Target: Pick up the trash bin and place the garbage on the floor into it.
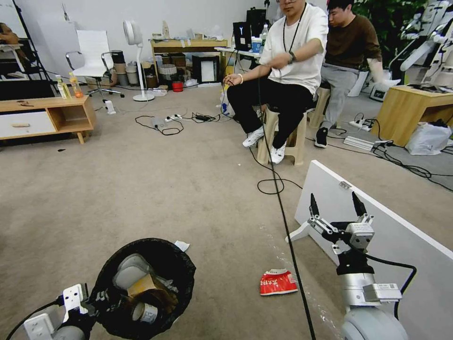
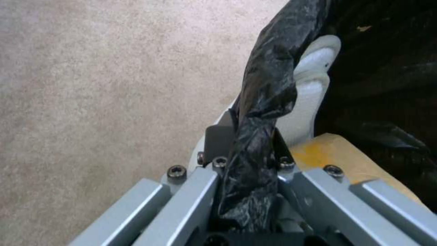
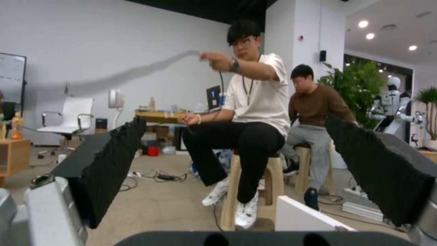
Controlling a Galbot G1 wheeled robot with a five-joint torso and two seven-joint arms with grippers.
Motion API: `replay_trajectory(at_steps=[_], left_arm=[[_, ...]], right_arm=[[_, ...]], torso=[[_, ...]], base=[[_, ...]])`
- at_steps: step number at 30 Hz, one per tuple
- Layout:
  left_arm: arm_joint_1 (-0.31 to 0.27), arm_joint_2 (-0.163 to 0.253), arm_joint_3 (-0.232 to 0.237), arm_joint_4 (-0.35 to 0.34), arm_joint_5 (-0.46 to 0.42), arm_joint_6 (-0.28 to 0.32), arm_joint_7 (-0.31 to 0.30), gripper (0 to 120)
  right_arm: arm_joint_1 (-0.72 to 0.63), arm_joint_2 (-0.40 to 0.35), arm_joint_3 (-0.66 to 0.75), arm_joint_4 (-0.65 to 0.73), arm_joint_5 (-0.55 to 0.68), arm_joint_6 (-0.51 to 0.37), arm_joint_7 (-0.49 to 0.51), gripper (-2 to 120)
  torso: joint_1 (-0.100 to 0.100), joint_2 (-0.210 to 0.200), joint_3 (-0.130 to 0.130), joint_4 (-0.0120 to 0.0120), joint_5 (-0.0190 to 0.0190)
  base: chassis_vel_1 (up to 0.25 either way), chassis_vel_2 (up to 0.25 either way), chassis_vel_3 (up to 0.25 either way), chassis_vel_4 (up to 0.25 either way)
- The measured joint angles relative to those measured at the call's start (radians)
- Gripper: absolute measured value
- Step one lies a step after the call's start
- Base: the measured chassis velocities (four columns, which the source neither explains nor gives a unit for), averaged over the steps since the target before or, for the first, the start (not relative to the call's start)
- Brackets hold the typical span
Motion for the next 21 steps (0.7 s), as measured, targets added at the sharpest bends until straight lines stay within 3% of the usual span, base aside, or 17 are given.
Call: replay_trajectory(at_steps=[21], left_arm=[[0.002,-0.002,0.002,0.001,0.001,-0.006,0.0,2]], right_arm=[[-0.001,0.002,-0.007,-0.007,-0.01,0.009,0.005,100]], torso=[[0.0,0.0,0.0,0.0,0.0001]], base=[[-0.042,0.046,0.039,-0.046]])
